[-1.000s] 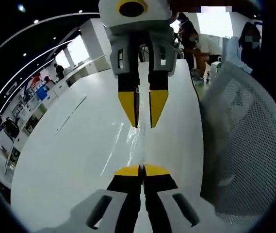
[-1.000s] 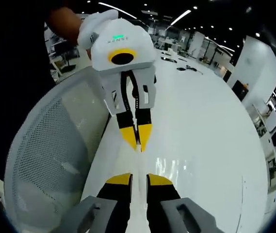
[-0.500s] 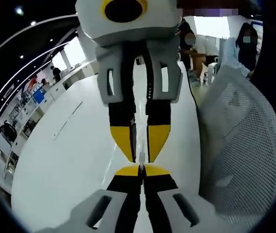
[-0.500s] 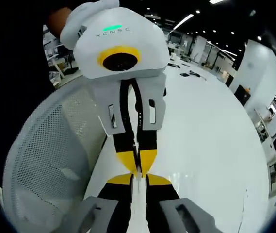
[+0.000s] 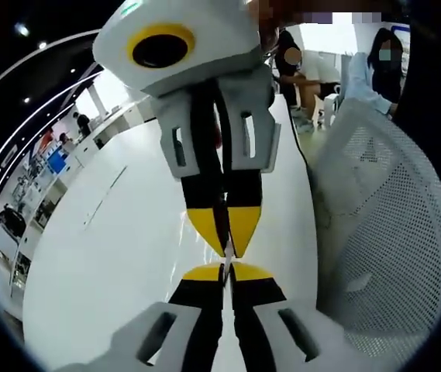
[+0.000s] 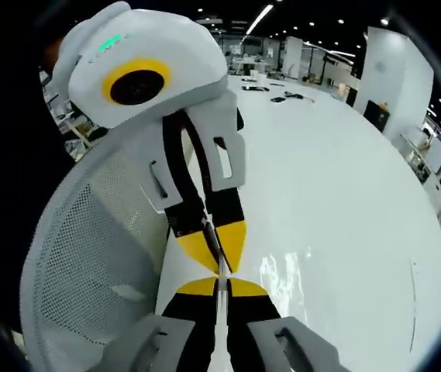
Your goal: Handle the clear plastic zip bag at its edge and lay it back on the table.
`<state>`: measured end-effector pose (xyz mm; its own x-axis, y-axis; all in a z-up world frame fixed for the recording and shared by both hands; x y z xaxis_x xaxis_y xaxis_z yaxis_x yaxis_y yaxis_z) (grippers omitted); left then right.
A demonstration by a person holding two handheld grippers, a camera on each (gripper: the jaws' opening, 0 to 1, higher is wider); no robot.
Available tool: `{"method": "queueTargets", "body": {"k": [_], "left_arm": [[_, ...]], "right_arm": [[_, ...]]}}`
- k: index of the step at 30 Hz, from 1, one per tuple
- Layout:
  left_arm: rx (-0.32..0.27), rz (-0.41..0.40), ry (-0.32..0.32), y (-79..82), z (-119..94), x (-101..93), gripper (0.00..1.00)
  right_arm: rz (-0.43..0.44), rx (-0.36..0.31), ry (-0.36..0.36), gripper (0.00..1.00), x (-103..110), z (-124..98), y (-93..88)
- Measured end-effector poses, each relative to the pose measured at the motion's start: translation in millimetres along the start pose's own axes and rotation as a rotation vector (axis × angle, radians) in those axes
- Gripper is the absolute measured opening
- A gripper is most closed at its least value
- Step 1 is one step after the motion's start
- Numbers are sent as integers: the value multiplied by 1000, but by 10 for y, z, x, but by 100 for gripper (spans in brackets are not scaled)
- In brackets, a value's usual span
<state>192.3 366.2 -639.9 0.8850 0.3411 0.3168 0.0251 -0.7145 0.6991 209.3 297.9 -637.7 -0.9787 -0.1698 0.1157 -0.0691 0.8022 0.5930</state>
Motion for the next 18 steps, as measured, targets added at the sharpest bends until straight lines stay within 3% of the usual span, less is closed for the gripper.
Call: {"method": "queueTargets", "body": {"k": [8, 11, 18], "left_arm": [[-5, 57, -20, 27, 25, -27, 0], [3, -27, -34, 16, 46, -32, 0], [1, -58, -55, -71, 43, -15, 0]], "right_arm": [[35, 16, 0, 0, -53, 77, -43], [36, 25, 4, 0, -46, 78, -56], [78, 19, 8, 0, -44, 71, -127]]}}
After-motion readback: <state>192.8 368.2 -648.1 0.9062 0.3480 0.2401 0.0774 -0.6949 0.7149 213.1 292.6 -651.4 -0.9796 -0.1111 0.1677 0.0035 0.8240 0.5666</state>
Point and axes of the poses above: the point that each gripper's makers call its tool centre point, and the gripper's own axes: z roughly forward along the fingers, x roughly to its left, y roughly out of its top, the point moved 6 cm from there along -z, roughly backward along the fingers, and after that the axes turned 6 degrees about y, right-handed, at the moved point
